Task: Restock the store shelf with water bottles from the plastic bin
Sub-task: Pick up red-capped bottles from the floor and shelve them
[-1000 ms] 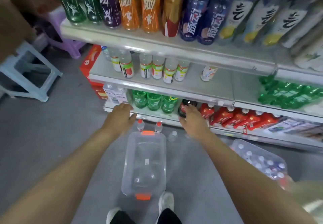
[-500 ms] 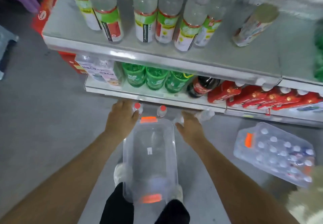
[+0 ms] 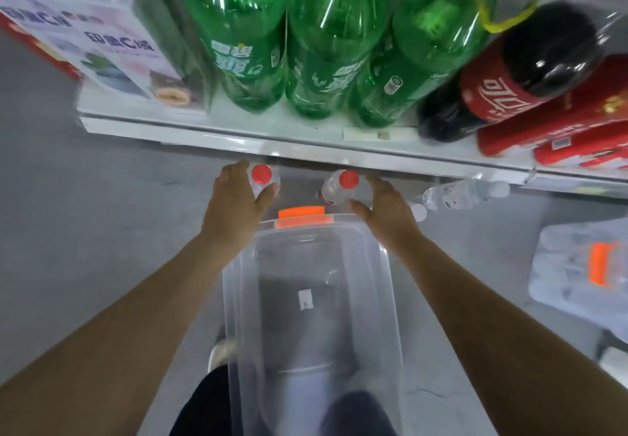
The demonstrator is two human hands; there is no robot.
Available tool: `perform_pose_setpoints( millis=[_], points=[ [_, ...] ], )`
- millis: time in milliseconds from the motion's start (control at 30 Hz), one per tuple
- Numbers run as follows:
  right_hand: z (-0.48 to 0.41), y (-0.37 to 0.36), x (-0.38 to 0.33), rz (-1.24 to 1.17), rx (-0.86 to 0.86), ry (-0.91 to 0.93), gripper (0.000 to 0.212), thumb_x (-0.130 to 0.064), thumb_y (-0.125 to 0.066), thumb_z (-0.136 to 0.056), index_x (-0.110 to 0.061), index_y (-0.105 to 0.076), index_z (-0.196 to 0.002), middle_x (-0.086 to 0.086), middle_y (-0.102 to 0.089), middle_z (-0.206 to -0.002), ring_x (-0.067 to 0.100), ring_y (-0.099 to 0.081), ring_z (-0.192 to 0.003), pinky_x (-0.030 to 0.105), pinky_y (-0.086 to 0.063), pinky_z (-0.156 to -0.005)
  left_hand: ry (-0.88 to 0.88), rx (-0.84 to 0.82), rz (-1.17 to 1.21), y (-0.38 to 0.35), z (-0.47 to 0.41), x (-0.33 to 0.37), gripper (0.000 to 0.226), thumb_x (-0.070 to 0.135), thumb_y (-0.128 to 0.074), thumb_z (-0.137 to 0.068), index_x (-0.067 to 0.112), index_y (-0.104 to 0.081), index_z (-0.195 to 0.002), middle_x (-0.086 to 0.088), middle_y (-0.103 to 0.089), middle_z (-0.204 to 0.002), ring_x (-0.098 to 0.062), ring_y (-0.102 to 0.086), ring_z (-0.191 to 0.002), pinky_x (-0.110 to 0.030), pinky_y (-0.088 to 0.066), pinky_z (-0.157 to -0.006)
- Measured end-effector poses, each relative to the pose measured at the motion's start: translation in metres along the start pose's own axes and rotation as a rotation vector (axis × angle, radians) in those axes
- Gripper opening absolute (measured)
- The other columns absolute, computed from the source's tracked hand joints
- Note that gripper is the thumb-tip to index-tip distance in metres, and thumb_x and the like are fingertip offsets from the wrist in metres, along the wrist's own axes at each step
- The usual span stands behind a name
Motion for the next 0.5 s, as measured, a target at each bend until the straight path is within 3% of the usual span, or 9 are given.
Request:
perform_pose_setpoints(
  millis=[167,300,433,500],
  points=[
    [-0.054,-0.028,0.018,-0.129,-0.043,-0.023,0.065,-0.033,-0.075,-0.074,-0.014,-0.049,-0.131,0.009,-0.057,-0.127,0.025,-0.053,-0.117,0.029,-0.039,-0.097,-0.049,-0.036,0.071,-0.032,-0.039,-0.018,0.043,0.028,-0.063,-0.086,0.001,-0.050,-0.117,-0.017,-0.051,-0.119,-0.029,-0.047,-0.111,-0.023,-0.030,-0.084],
    [-0.078,-0.044,0.025,-0.323,-0.011,0.015,0.076,-0.040,-0.082,-0.048,-0.019,-0.058,-0.117,0.004,-0.067,-0.112,0.025,-0.061,-0.107,0.044,-0.047,-0.096,-0.105,-0.020,0.073,-0.047,-0.055,-0.023,0.042,0.025,-0.064,-0.086,0.005,-0.050,-0.120,-0.013,-0.055,-0.115,-0.026,-0.051,-0.104,-0.020,-0.029,-0.078],
    [-0.081,-0.038,0.020,-0.443,0.069,0.100,0.069,-0.017,-0.086,-0.059,-0.023,-0.056,-0.120,-0.003,-0.062,-0.110,0.023,-0.057,-0.111,0.042,-0.042,-0.103,-0.149,0.053,0.078,-0.043,-0.055,-0.026,0.040,0.025,-0.064,-0.086,0.008,-0.051,-0.119,-0.009,-0.060,-0.114,-0.026,-0.054,-0.100,-0.021,-0.032,-0.077],
    [-0.080,-0.034,0.020,-0.484,0.099,0.125,0.062,-0.015,-0.084,-0.061,-0.022,-0.060,-0.118,0.001,-0.064,-0.112,0.024,-0.058,-0.111,0.043,-0.042,-0.102,-0.167,0.082,0.049,-0.040,-0.053,-0.025,0.040,0.025,-0.064,-0.086,0.008,-0.051,-0.119,-0.011,-0.061,-0.112,-0.029,-0.055,-0.099,-0.024,-0.034,-0.079]
  ],
)
Point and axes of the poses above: each hand's wrist, its own z-axis away from the middle knuckle, its own y-axis out of the back of the hand, x = y × z, the point moved 10 cm from there along -z, towards the middle knuckle
